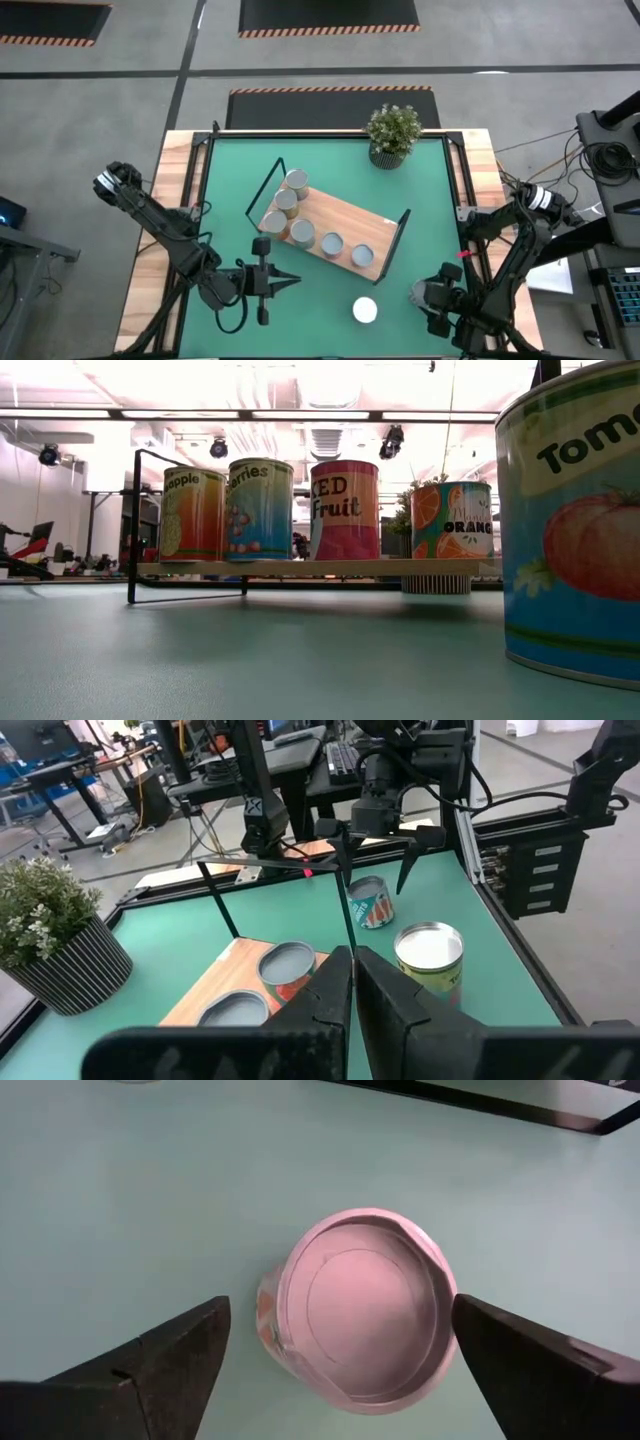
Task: Pick and place cans onto a shelf
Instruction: Put the canned carrots on the shelf
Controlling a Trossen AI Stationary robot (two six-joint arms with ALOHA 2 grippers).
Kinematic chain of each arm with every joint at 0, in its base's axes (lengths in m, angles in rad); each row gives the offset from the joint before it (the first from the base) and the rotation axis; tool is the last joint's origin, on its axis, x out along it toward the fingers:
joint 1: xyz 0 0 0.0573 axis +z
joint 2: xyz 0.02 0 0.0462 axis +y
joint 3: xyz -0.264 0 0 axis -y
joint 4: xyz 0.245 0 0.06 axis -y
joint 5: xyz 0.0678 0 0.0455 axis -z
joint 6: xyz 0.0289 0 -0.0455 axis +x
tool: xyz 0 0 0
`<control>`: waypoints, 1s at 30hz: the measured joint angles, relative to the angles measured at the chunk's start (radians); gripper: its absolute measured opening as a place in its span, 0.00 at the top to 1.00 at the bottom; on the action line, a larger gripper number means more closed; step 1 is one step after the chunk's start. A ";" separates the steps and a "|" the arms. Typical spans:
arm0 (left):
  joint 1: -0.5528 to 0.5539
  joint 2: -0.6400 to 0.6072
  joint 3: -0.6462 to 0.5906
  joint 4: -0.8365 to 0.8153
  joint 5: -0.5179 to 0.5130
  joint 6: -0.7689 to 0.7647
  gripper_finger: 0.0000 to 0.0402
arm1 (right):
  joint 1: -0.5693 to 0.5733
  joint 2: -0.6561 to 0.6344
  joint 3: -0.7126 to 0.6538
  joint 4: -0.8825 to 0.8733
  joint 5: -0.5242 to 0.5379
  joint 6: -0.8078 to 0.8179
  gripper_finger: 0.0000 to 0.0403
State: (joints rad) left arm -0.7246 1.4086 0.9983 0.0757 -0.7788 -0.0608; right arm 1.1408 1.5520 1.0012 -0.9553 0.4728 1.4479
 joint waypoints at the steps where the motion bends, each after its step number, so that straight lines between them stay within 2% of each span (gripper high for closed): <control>1: 0.000 0.000 0.000 0.000 0.000 0.000 1.00 | 0.000 0.000 0.000 -0.001 0.001 0.000 0.09; 15: 0.000 0.000 0.000 0.000 0.000 0.000 1.00 | 0.000 -0.029 0.017 -0.036 0.007 0.003 0.09; 26: 0.000 0.000 0.000 -0.002 0.000 0.000 1.00 | 0.000 0.014 -0.055 0.097 0.022 0.025 0.09; 30: 0.000 0.000 0.000 -0.002 0.000 0.000 1.00 | 0.000 0.013 -0.058 0.098 0.023 0.045 0.14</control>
State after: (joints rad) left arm -0.7246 1.4082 0.9981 0.0735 -0.7788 -0.0612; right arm 1.1404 1.5647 0.9436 -0.8570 0.4963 1.4925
